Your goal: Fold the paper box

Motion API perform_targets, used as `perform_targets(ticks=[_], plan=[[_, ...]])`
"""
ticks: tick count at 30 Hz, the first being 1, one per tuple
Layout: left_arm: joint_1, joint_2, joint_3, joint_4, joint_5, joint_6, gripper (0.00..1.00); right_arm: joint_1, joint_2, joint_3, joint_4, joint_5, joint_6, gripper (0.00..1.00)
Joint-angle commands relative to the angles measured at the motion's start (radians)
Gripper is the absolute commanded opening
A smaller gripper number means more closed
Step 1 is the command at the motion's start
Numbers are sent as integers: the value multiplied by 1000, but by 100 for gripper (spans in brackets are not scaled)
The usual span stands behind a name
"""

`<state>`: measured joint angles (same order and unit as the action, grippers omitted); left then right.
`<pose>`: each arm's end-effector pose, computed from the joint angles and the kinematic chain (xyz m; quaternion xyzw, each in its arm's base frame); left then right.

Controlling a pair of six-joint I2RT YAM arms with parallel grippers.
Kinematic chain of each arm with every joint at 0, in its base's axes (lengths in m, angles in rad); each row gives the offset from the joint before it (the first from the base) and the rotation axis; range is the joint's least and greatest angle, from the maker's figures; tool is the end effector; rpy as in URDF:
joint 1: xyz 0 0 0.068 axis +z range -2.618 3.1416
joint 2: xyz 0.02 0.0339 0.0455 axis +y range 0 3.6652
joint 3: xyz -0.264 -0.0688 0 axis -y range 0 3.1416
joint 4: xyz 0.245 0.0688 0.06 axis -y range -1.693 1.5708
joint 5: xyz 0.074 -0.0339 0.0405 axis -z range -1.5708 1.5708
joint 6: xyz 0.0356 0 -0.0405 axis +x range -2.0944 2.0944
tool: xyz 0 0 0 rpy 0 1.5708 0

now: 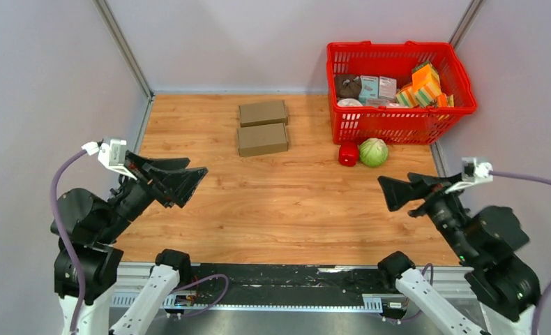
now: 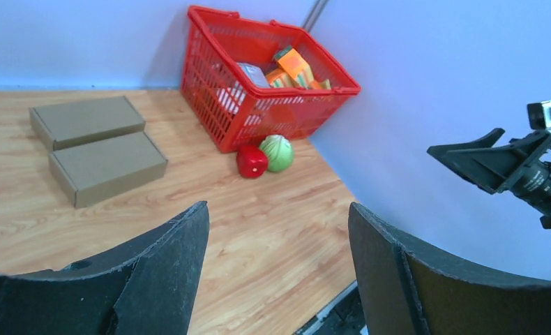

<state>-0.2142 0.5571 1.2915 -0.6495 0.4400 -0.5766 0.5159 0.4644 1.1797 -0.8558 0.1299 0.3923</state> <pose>0.0392 -0.0240 0.4708 0.0391 0.6783 -0.4131 0.6064 0.0351 0.0146 0.4224 -0.0041 0.7546 0.2430 0.6095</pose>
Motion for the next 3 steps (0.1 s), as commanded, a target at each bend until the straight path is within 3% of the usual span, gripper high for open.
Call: perform_targets(ticks=[1, 3], plan=[[1, -3, -30, -76, 40, -55, 80, 1, -9, 46, -123, -3, -41, 100], [1, -9, -46, -78, 39, -58, 80, 1, -9, 49, -161, 19, -46, 100]])
